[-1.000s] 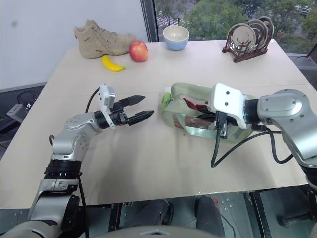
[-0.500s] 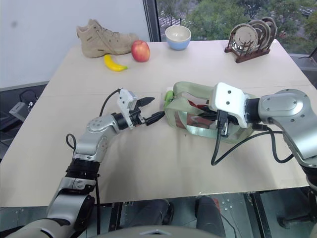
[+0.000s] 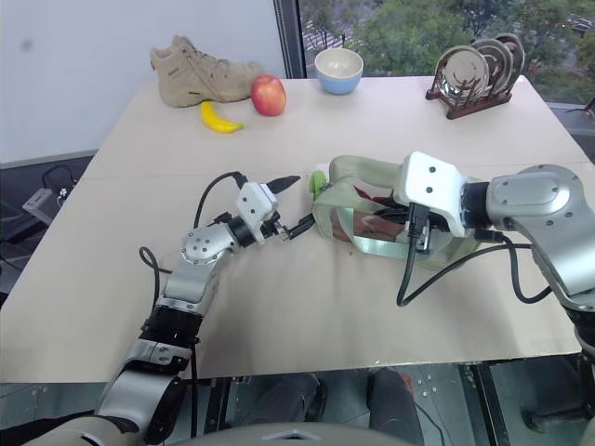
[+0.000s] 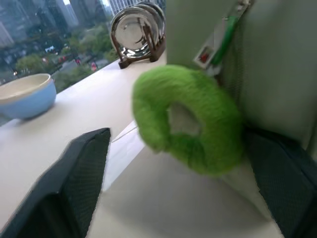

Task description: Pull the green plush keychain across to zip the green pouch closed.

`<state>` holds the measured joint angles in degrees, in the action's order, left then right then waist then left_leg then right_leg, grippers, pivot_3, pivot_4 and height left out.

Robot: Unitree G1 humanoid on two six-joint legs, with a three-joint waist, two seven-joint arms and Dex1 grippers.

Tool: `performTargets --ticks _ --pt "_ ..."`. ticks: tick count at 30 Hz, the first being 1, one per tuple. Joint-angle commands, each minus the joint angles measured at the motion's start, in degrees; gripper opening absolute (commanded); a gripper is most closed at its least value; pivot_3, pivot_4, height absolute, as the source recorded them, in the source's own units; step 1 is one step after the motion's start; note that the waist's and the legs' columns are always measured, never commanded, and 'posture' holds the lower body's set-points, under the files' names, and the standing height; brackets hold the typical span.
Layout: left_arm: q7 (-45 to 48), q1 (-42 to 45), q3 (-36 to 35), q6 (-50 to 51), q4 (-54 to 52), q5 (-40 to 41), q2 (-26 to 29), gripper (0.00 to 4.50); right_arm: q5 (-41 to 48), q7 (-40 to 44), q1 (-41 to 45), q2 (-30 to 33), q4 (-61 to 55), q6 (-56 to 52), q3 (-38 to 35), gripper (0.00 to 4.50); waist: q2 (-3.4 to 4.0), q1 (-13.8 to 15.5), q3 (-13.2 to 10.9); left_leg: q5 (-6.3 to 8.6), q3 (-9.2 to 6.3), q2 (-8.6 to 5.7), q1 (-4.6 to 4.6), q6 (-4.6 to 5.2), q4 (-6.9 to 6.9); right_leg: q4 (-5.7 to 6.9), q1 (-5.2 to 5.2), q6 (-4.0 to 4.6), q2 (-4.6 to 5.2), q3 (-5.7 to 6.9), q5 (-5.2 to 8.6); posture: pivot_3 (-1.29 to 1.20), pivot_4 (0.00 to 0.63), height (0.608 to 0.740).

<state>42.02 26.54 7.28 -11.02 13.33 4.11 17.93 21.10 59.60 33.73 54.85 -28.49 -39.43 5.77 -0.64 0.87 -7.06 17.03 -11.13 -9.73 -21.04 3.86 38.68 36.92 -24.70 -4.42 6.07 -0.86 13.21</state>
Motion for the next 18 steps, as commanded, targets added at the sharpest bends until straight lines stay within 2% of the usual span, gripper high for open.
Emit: performTargets --ticks 1,6,12,18 --pt "0.42 -0.51 2.01 -0.46 -1.59 -0.26 -1.23 2.77 0.0 0.08 1.39 -0.21 -0.02 1.14 -0.62 0.0 0.0 0.0 0.0 0.0 0.0 0.0 0.0 0.0 0.02 0.0 0.01 0.0 0.0 0.0 0.0 0.0 0.15 0.74" --pt "0.35 1.71 1.81 2.0 0.24 0.43 -2.54 0.15 -0.38 0.11 1.48 -0.54 0.63 1.42 -0.41 0.0 -0.01 0.01 0.0 0.0 -0.01 0.0 0.0 0.0 0.05 0.02 0.01 0.0 0.0 0.02 0.0 0.0 0.15 0.74" --pt "-0.37 6.35 0.47 -1.73 4.66 -1.78 0.11 0.06 -1.16 -0.01 1.08 -0.97 1.56 2.54 -0.05 0.0 -0.01 -0.04 0.0 0.0 -0.01 0.0 -0.01 0.0 0.07 0.04 0.01 0.0 -0.01 0.02 0.0 0.0 0.15 0.74" --pt "-10.32 13.01 1.62 -22.7 10.89 -16.46 8.97 0.06 -2.21 -0.09 1.05 -1.66 3.04 3.75 0.43 0.0 -0.02 -0.06 0.0 0.0 0.01 0.01 0.0 0.0 0.05 0.03 -0.01 0.0 -0.01 -0.01 0.0 0.0 0.15 0.74"
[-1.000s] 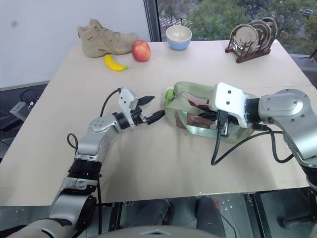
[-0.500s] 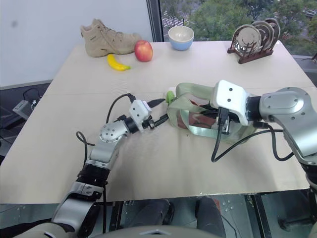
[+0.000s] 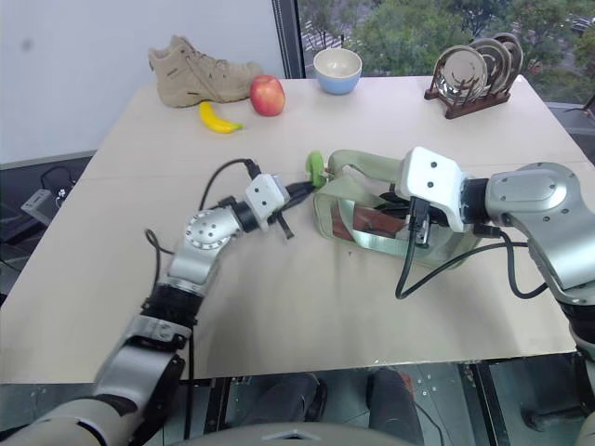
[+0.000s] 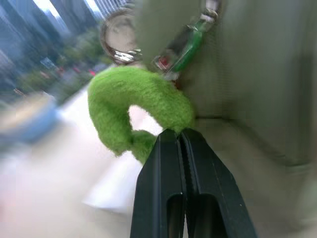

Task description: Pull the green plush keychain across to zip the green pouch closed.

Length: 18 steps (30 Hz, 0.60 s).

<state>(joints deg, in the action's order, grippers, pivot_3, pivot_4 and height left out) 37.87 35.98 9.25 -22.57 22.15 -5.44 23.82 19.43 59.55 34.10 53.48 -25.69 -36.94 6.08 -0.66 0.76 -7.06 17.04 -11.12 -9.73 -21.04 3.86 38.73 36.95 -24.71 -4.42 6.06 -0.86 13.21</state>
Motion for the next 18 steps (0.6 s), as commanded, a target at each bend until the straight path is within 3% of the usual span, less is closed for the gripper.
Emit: performTargets --ticks 1,8,14,17,18 --pt "-8.4 5.31 -0.13 -14.98 3.35 -9.52 4.55 0.06 -0.63 0.0 0.69 -0.37 0.38 1.33 0.14 0.0 0.0 0.11 0.0 0.0 0.0 0.0 0.0 0.0 0.0 -0.01 0.01 0.0 0.0 0.01 0.0 0.0 0.15 0.74" --pt "-15.86 18.1 1.92 -31.49 12.34 -17.03 7.23 0.06 -1.24 0.5 1.22 -1.15 1.78 2.32 0.54 0.0 -0.04 0.12 -0.02 0.0 -0.05 -0.02 -0.07 0.0 0.06 -0.03 0.0 -0.01 0.01 0.09 0.0 0.0 0.15 0.74" --pt "-11.32 26.09 7.3 -39.11 22.33 -14.34 4.37 0.06 -1.93 0.57 2.32 -2.11 3.34 3.25 1.26 0.0 -0.04 -0.16 -0.02 0.0 -0.01 -0.02 -0.1 0.0 0.11 0.01 -0.02 -0.02 0.01 0.03 -0.01 0.0 0.15 0.74" --pt "-4.44 26.96 9.28 -37.73 26.08 -9.91 3.55 0.96 -2.09 0.35 2.53 -2.49 3.28 3.13 1.34 0.0 -0.04 -0.29 -0.02 0.0 -0.05 -0.02 -0.19 0.01 0.18 0.04 -0.08 -0.02 0.01 0.08 -0.01 0.0 0.15 0.74" --pt "-3.29 27.15 9.33 -37.52 26.99 -8.92 3.34 1.58 -2.05 0.19 2.59 -2.62 3.1 2.94 1.36 0.0 -0.04 -0.41 -0.02 0.0 -0.04 -0.02 -0.21 0.01 0.18 0.06 -0.1 -0.02 0.01 0.07 -0.01 0.0 0.15 0.74"
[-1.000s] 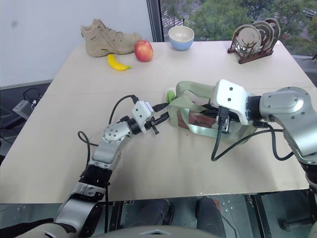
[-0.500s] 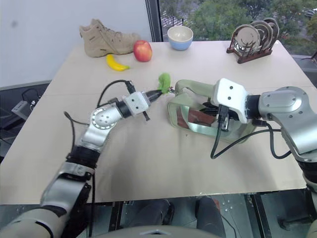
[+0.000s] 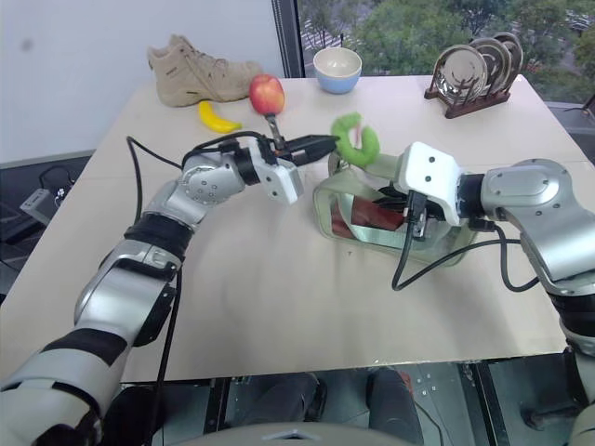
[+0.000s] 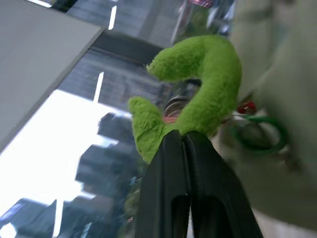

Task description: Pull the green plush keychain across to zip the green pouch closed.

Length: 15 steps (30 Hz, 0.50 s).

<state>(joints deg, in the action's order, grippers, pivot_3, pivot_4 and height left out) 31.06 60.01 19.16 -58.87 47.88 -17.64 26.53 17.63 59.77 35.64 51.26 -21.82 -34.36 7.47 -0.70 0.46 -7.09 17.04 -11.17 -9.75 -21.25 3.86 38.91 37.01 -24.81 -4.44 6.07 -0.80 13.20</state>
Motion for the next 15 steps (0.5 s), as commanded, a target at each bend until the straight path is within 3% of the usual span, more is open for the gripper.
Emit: performTargets --ticks 1,4,9,13,15 --pt "3.82 3.29 -1.05 -0.9 1.92 4.21 0.32 1.89 -0.21 -0.19 1.09 -0.51 -0.96 0.16 0.0 0.0 0.0 -0.15 0.0 0.0 -0.01 0.0 -0.01 0.0 0.01 0.0 0.0 0.0 0.0 0.01 0.0 0.0 0.15 0.74" --pt "10.35 2.84 -3.24 4.61 2.09 12.59 -1.35 3.13 -0.19 -0.87 0.97 -0.79 -1.62 -0.51 -0.01 0.0 0.0 -0.15 0.0 0.0 -0.06 0.0 -0.06 0.0 0.1 0.0 0.0 0.0 0.0 0.06 0.0 0.0 0.15 0.74" --pt "28.57 -0.91 -10.49 29.97 -5.21 33.27 -2.07 3.13 0.14 -1.92 0.14 -1.3 -3.11 -1.71 -0.51 0.0 0.0 -0.94 0.01 0.0 -0.14 -0.02 -0.27 0.01 0.29 0.1 -0.14 -0.01 0.0 0.14 -0.01 0.0 0.15 0.74" --pt "42.8 -8.79 -14.64 60.39 -16.68 47.17 5.44 3.13 0.61 -2.49 -0.39 -1.34 -3.82 -2.62 -1.12 0.0 0.02 -2.73 0.03 0.0 -0.12 -0.02 -0.6 0.01 0.43 0.57 -0.54 -0.01 0.01 0.08 -0.01 0.0 0.15 0.74" --pt "43.68 -12.47 -15.2 67.15 -22.29 49.26 7.16 3.13 0.71 -2.6 -0.45 -1.28 -3.84 -2.69 -1.2 0.0 0.03 -3.21 0.03 0.0 -0.07 -0.02 -0.56 0.01 0.37 0.71 -0.66 -0.01 -0.02 -0.07 0.0 0.0 0.15 0.74"
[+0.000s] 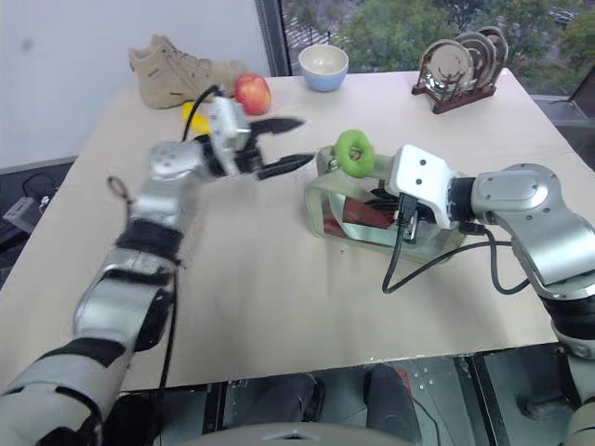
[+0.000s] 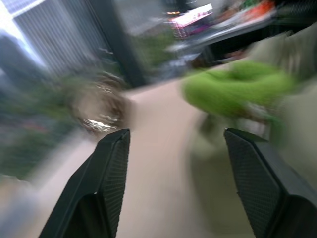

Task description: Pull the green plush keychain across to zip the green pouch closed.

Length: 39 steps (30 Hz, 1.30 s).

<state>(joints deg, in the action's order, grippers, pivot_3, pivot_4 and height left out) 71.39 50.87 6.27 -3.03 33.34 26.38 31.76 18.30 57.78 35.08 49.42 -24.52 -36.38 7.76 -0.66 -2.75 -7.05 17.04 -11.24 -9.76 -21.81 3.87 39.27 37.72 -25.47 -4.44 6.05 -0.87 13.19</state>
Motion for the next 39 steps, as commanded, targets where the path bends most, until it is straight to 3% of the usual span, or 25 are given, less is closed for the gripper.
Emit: performTargets --ticks 1,9,16,22,23,26,29,30,32,39 --pt "2.94 -5.74 -2.47 13.91 -10.94 6.12 2.02 3.13 0.09 -0.64 0.16 0.59 -1.06 -0.65 -1.49 0.0 0.0 0.19 0.0 0.0 -0.06 -0.01 -0.04 0.0 0.0 -0.01 -0.03 0.0 -0.03 0.06 0.0 0.0 0.15 0.74" --pt "-3.31 -14.21 -2.42 18.62 -22.03 4.4 -3.0 3.13 0.07 -0.27 0.39 1.06 -0.58 -0.37 -1.32 0.0 -0.06 1.99 0.03 -0.01 -0.08 -0.06 0.04 -0.02 0.12 -0.25 0.13 0.03 -0.03 0.12 -0.03 0.0 0.15 0.74" --pt "-9.3 -14.09 -0.28 15.13 -20.15 -3.44 -6.61 3.13 -0.15 -0.4 0.61 0.8 -0.23 -0.03 -1.1 0.0 -0.07 1.97 0.04 -0.01 0.04 -0.03 0.09 -0.02 0.09 -0.21 0.14 0.04 -0.01 0.0 -0.03 0.0 0.15 0.74" --pt "-9.62 -14.12 -0.24 12.01 -17.56 -5.79 -9.38 0.32 -0.34 -0.84 0.19 0.61 -0.43 0.01 -0.97 0.0 -0.08 1.97 0.04 -0.01 0.03 -0.04 0.08 -0.02 0.09 -0.23 0.13 0.04 -0.01 0.02 -0.03 0.0 0.15 0.74" --pt "-9.65 -14.12 -0.32 11.65 -17.4 -5.99 -9.6 0.07 -0.25 -0.95 0.05 0.56 -0.55 -0.2 -1.0 0.0 -0.08 1.97 0.04 -0.01 0.03 -0.04 0.08 -0.02 0.09 -0.23 0.13 0.04 -0.01 0.02 -0.03 0.0 0.15 0.74" --pt "-9.83 -13.88 -0.75 11.35 -17.18 -6.02 -10.16 0.07 0.43 -1.38 -0.03 0.27 -0.76 -1.14 -1.54 0.0 -0.08 2.03 0.04 -0.01 0.03 -0.04 0.08 -0.02 0.08 -0.22 0.13 0.04 0.0 0.02 -0.03 0.0 0.15 0.74" --pt "-9.47 -13.86 -0.76 10.81 -17.28 -6.25 -10.24 0.0 1.47 -3.3 0.7 -0.75 -0.91 -2.81 -3.33 1.02 -0.08 2.04 0.04 -0.01 0.03 -0.04 0.08 -0.02 0.09 -0.22 0.14 0.04 0.0 0.02 -0.03 0.0 0.15 0.74" --pt "-9.43 -13.87 -0.74 10.73 -17.29 -6.34 -10.26 0.0 1.59 -3.65 0.76 -0.79 -1.11 -3.34 -3.66 1.66 -0.08 2.08 0.04 -0.01 0.03 -0.04 0.08 -0.02 0.09 -0.21 0.13 0.04 0.01 0.02 -0.03 0.0 0.15 0.74" --pt "-9.54 -13.92 -0.71 10.25 -17.37 -6.74 -10.31 0.0 4.22 -6.29 2.14 -1.79 -2.81 -8.47 -6.38 2.4 -0.08 2.11 0.04 -0.01 0.02 -0.04 0.07 -0.02 0.09 -0.22 0.13 0.04 0.01 0.03 -0.03 0.0 0.15 0.74" --pt "-10.48 -14.68 -0.55 9.11 -18.41 -7.81 -10.71 0.0 13.0 -21.28 13.77 -11.28 -4.9 -33.07 -15.7 2.4 -0.08 2.1 0.04 -0.01 0.0 -0.04 0.06 -0.02 0.08 -0.2 0.13 0.05 0.02 0.03 -0.03 0.0 0.15 0.74"
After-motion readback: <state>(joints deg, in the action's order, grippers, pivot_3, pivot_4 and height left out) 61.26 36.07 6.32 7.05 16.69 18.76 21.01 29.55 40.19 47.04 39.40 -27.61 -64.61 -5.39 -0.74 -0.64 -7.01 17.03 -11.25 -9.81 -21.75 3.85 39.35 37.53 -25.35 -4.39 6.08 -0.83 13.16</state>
